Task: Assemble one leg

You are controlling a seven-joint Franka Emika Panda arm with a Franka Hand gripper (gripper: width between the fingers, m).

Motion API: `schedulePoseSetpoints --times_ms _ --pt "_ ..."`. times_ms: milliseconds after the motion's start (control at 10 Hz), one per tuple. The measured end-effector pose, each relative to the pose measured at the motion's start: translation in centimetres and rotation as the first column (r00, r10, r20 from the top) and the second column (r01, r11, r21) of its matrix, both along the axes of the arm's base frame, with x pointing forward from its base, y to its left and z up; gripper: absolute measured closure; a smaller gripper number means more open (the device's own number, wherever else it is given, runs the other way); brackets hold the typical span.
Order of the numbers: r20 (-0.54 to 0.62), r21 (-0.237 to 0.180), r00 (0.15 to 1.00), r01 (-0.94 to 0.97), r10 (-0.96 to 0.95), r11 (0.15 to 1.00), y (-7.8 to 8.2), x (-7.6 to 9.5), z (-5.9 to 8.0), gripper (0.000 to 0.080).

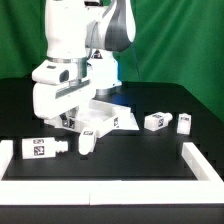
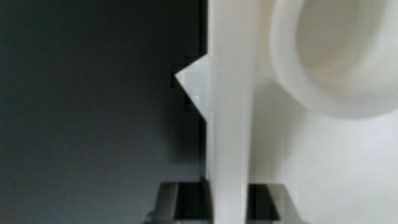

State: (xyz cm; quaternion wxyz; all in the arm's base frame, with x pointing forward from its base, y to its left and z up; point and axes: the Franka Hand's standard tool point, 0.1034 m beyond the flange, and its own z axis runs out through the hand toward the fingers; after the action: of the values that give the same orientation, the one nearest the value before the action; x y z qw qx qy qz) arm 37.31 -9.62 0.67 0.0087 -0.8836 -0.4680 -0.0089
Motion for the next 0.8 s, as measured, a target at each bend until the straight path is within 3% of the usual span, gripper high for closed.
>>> schedulePoseSetpoints --times_ms 100,200,400,500,600,800 --pt "0.001 0.0 1.0 0.005 -0.005 1.0 0.0 0.0 0.1 0.0746" --pt "0.011 -0.001 0.999 0.031 -0.031 1.0 0.0 -0.2 1.5 0.0746" --pt "0.031 0.012 0.993 0.117 -0.118 0.993 0.2 0.0 5.9 0.0746" --pt "0.053 0.008 0.986 0.156 -0.157 0.988 0.4 0.9 7.5 0.0746" --pt "0.075 0.006 0.97 0.231 -0.231 0.973 0.5 1.7 8.6 0.0746" --pt "0.049 0.011 0.917 0.397 -0.397 0.918 1.1 4.1 8.8 0.0745"
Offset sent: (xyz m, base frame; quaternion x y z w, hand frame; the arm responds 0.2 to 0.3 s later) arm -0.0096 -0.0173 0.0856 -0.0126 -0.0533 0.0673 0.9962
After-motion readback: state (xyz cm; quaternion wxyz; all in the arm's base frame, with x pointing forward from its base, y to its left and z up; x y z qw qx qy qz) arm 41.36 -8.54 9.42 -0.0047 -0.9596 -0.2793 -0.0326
